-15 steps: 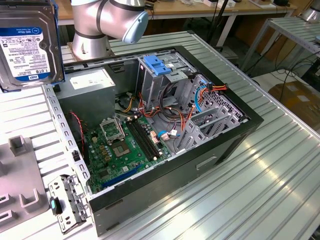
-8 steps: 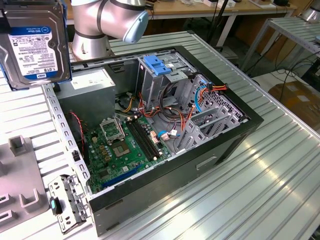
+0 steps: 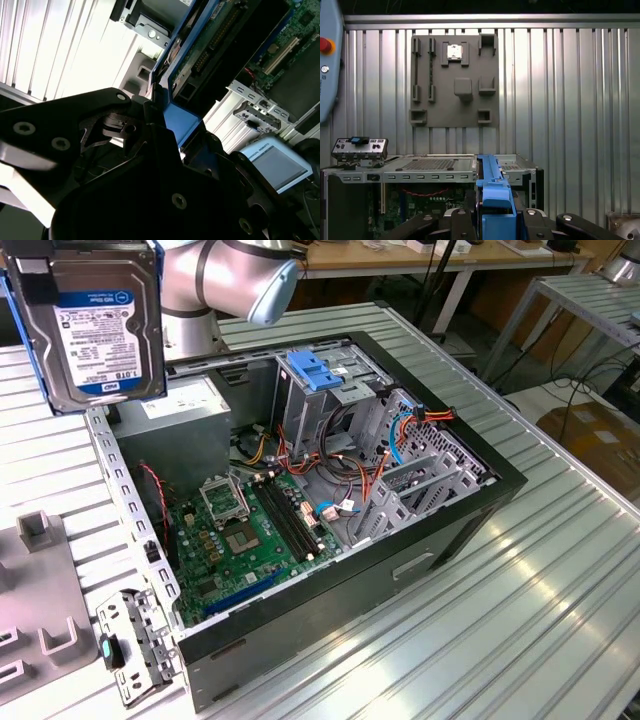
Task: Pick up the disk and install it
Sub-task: 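Pick up the disk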
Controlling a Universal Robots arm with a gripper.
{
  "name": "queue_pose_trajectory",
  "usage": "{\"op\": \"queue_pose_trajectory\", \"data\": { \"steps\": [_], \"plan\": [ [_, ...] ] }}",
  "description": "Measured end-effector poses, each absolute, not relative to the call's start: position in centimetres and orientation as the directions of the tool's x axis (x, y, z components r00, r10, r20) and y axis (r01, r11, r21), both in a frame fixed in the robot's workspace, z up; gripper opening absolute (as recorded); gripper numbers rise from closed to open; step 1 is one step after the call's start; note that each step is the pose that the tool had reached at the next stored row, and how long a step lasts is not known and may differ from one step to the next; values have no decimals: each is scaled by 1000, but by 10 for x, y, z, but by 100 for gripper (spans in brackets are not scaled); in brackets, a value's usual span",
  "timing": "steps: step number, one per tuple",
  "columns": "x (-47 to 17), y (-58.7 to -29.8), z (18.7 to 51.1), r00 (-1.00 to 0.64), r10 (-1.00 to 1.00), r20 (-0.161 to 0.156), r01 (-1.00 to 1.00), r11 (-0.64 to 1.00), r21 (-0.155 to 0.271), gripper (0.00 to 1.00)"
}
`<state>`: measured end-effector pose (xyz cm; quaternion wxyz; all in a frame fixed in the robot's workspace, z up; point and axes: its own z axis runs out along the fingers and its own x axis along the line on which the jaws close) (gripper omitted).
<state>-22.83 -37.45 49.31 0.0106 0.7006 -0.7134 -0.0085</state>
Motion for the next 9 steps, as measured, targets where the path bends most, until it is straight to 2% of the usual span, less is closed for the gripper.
{"op": "queue_pose_trajectory", "data": {
  "steps": [9],
  "plan": [
    [-220, -375, 493, -18, -1000, 4, -1000, 18, 24, 37]
  ]
}}
